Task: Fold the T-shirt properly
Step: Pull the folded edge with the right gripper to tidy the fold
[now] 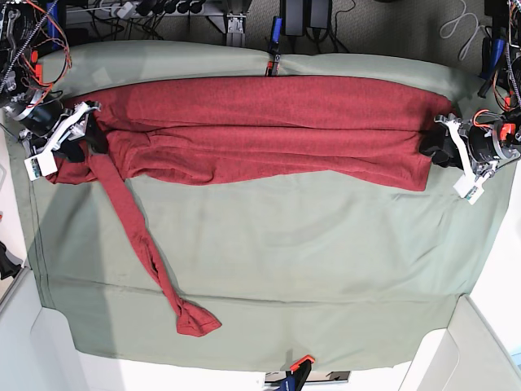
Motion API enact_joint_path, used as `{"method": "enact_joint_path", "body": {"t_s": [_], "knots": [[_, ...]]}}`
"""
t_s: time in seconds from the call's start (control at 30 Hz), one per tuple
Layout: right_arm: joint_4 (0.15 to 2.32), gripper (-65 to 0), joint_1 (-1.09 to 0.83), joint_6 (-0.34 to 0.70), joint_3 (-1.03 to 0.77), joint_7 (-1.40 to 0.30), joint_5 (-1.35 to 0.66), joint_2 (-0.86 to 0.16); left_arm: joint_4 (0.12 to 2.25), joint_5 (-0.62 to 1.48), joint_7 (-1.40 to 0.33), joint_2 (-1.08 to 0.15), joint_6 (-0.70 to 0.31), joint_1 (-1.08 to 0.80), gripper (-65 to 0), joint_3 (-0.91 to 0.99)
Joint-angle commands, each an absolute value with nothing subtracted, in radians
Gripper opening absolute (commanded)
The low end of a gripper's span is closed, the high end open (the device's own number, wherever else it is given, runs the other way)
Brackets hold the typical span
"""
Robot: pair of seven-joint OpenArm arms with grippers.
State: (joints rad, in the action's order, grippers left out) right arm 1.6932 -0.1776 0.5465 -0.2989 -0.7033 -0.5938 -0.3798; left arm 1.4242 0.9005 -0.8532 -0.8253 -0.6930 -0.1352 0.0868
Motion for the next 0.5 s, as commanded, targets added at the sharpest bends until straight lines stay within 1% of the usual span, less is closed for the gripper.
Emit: {"method": "enact_joint_path", "body": {"t_s": [0.0,0.17,0.3,0.37,0.47], "knots": [[1.709,-31.6,-0.165,0.542,-0.308,-0.667,-0.599,-0.396,1.436,0.925,-0.842,-0.85,-0.698,-0.122,-35.5,0.099],[1.709,-31.6,-0.093,0.511,-0.308,-0.628,-0.579,-0.395,1.436,0.94,-0.847,-0.85,-0.698,-0.122,-35.5,0.099],[1.696,-31.6,0.012,0.496,-0.306,-0.628,-0.51,-0.357,1.436,0.947,-0.885,-0.85,-0.698,-0.122,-35.5,0.099],[1.652,-31.6,0.071,0.489,-0.299,-0.619,-0.484,-0.333,1.436,0.948,-0.892,-0.85,-0.698,-0.122,-35.5,0.099],[1.525,-31.6,0.175,0.489,-0.279,-0.562,-0.424,-0.289,1.436,0.948,-0.891,-0.85,-0.698,-0.122,-35.5,0.099]]}}
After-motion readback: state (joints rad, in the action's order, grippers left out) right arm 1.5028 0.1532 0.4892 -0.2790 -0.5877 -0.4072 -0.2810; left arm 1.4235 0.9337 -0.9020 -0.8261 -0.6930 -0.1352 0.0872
